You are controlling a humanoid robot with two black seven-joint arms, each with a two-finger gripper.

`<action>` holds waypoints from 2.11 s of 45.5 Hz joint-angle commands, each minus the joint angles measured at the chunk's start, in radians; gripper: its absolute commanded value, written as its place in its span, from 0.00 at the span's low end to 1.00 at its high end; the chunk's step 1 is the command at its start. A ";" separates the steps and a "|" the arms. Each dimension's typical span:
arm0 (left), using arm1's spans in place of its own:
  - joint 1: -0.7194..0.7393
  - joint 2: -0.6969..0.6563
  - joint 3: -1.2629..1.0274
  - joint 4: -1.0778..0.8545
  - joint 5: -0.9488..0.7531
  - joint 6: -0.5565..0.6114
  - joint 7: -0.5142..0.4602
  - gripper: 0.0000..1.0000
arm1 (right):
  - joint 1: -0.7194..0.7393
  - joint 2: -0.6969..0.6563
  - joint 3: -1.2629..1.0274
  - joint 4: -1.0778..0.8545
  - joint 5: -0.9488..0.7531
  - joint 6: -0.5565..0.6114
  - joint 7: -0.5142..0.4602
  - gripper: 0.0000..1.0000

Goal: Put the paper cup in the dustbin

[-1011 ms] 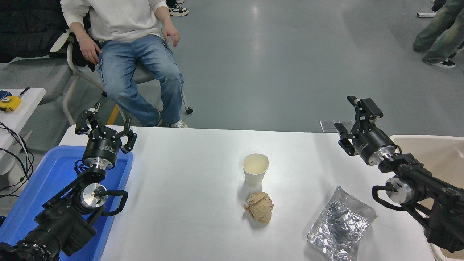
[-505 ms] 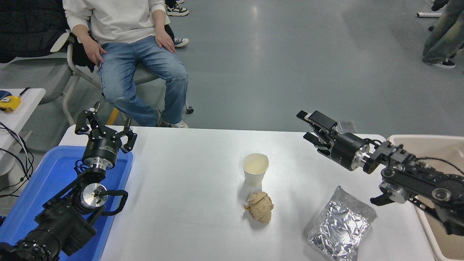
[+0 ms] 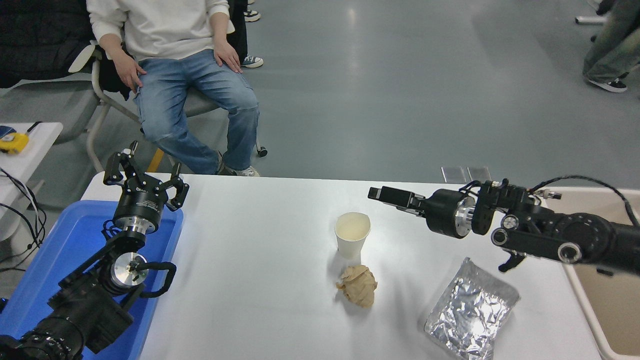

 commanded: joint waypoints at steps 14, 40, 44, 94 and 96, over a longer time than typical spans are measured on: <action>0.000 0.000 0.000 0.000 0.000 0.000 0.000 1.00 | 0.088 0.294 -0.259 -0.290 -0.008 0.013 -0.123 1.00; 0.000 0.000 0.000 0.000 0.000 0.000 0.000 1.00 | -0.040 0.373 -0.262 -0.435 -0.008 0.013 -0.123 0.99; 0.000 0.000 0.000 0.000 0.000 0.000 0.000 1.00 | -0.035 0.373 -0.257 -0.435 -0.007 0.013 -0.121 0.99; 0.000 0.000 0.000 0.000 0.000 0.000 0.000 1.00 | -0.003 0.373 -0.296 -0.393 -0.008 0.015 -0.045 0.00; 0.000 0.000 0.000 0.000 0.000 0.000 0.000 1.00 | -0.003 0.373 -0.297 -0.393 -0.008 0.018 -0.040 0.00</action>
